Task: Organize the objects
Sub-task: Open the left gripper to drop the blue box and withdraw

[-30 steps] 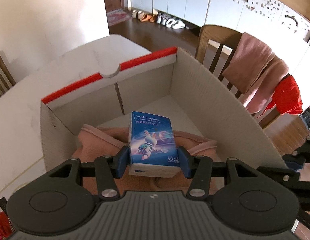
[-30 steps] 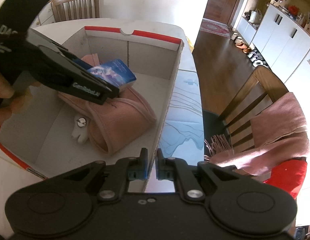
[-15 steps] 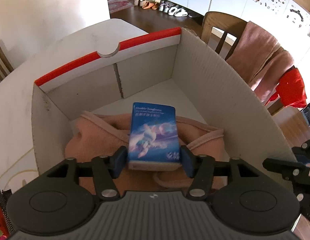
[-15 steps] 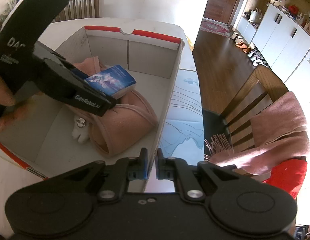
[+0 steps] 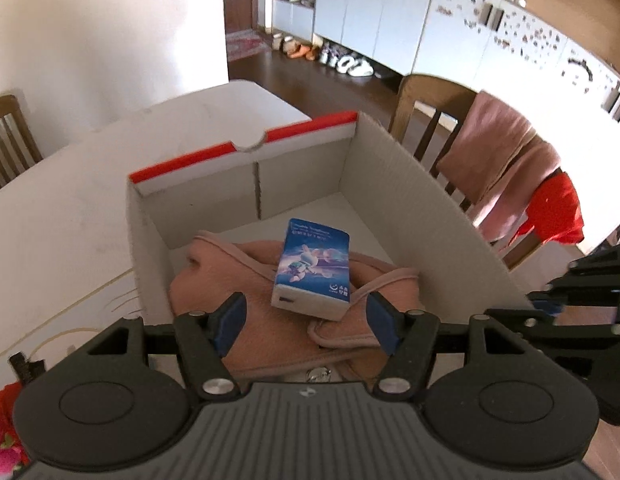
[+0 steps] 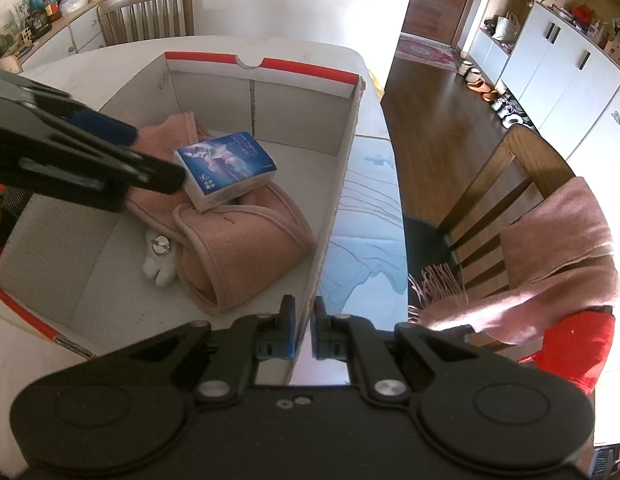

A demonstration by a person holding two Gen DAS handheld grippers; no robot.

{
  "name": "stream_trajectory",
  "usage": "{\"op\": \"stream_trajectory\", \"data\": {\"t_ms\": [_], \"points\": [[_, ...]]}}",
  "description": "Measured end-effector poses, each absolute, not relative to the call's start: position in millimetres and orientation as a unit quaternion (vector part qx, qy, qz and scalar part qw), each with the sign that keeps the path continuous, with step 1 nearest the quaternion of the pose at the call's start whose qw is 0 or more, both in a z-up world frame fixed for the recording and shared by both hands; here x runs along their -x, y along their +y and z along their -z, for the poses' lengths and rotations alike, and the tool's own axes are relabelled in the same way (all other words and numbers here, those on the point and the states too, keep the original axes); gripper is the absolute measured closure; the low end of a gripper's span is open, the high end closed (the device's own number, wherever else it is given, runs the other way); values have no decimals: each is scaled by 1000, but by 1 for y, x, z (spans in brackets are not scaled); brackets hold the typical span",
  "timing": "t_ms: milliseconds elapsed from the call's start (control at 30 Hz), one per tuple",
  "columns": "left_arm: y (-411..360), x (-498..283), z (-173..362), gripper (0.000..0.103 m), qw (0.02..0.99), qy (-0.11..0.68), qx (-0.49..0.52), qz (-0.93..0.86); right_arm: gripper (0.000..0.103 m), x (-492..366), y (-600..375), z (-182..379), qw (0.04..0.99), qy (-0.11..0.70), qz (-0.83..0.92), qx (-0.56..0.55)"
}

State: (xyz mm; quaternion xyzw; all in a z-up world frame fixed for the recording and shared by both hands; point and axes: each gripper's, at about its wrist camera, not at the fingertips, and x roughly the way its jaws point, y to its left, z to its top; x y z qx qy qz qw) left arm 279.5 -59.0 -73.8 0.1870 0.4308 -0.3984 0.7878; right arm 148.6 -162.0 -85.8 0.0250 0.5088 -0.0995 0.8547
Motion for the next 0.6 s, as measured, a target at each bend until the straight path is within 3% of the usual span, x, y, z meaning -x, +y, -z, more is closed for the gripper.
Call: {"op": "stream_trajectory", "data": {"t_ms": [400,600], "points": [[2,-257,27,38,815,391,-145,402,97,-148,-154,86,853,511,104,-13],[37,-251,13,32,830,379,-127,388,97,-148,-151,85,852,512,105,-10]]}}
